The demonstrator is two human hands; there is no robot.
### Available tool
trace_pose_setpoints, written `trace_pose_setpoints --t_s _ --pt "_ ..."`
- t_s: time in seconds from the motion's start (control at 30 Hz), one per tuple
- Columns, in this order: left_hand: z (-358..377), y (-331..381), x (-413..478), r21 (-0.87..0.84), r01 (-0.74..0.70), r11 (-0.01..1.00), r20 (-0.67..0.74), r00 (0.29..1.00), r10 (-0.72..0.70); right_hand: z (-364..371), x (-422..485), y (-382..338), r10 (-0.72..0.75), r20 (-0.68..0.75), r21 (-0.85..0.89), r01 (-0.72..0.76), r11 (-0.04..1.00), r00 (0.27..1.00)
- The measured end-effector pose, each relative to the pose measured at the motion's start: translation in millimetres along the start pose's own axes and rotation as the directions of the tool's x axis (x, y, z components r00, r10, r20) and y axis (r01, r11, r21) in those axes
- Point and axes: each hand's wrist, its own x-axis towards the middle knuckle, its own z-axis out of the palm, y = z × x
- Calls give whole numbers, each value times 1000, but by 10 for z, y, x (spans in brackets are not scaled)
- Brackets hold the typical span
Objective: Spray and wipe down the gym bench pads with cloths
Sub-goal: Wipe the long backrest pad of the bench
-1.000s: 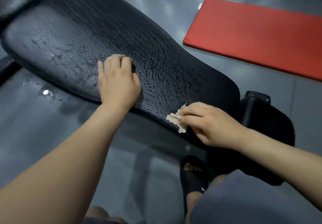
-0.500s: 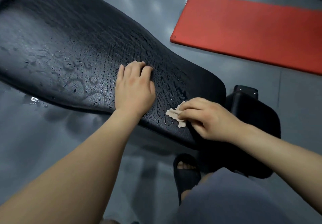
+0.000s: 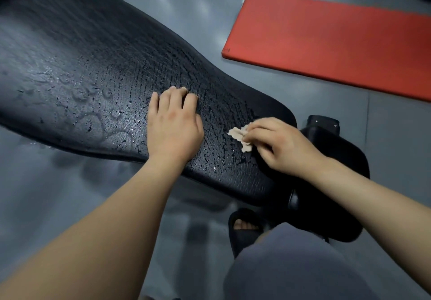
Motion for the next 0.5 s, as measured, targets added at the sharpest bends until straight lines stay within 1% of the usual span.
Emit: trace_pose_setpoints --t_s 0.07,0.23,0.33,0.43,0.5 --pt "2 5 0 10 -1 1000 2 1000 1 12 258 96 29 -5 -30 -29 999 1000" --pt "1 3 1 17 -1 1000 -10 1000 1 94 911 245 148 -81 -44 -152 987 986" --pt "2 4 -1 10 -2 1000 -14 1000 2 93 803 192 165 -94 -47 -170 984 982" --pt "6 -2 6 11 2 1000 -10 1000 -2 74 493 126 150 -91 -47 -155 987 984" --pt "8 3 2 6 2 1000 -12 1000 -2 77 475 156 140 -93 -51 -145 988 986"
